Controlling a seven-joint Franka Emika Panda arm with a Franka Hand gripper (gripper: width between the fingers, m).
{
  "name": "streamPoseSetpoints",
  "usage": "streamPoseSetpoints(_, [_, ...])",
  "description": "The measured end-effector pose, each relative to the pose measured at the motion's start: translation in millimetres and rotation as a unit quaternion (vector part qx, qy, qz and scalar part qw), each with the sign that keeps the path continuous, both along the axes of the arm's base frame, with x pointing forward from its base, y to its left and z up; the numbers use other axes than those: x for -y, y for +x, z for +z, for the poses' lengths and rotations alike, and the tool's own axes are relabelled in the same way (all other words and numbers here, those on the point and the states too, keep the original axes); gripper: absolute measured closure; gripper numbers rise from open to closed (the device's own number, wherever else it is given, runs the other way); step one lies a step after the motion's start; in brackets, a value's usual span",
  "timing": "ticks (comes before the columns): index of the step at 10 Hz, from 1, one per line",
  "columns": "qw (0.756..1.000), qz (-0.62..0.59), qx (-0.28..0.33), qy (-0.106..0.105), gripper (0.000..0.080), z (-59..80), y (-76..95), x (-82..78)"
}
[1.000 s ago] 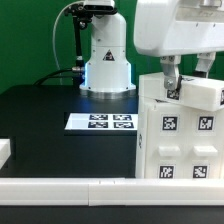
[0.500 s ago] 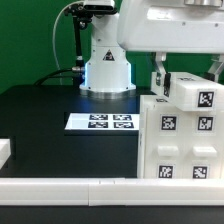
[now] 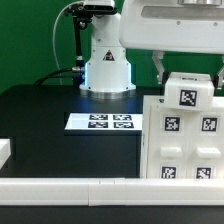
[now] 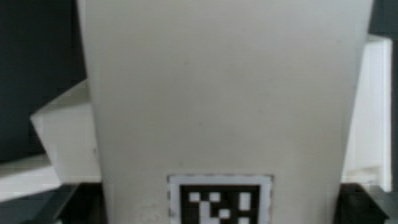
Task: Assemble cabinet
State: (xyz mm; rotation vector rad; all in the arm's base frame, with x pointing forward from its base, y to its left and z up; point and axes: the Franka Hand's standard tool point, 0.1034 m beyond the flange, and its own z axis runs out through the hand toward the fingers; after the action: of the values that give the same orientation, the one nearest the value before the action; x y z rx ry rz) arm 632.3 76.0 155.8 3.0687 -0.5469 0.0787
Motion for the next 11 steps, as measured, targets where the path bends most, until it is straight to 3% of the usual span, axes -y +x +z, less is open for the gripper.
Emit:
streamPoseSetpoints(2, [0.985,-0.173,0.005,0.007,0.0249,-0.3,-1.5,-0.7])
streamPoseSetpoints(4, [0.945,-0.327,0.025,0.015,0.0249,0.1,0.7,-2.3])
streamPoseSetpoints(7, [0.917,-0.397,0.025,0.019,0.0249,-0.1,0.3,-1.7])
streamPoseSetpoints(9, [0.880,-0.475,0.022,0.025,0.0249,-0.5,-1.3,-1.3])
streamPoseSetpoints(11, [0.821,-0.569,0.017,0.036,0.0249,-0.9,-2.3,-0.5])
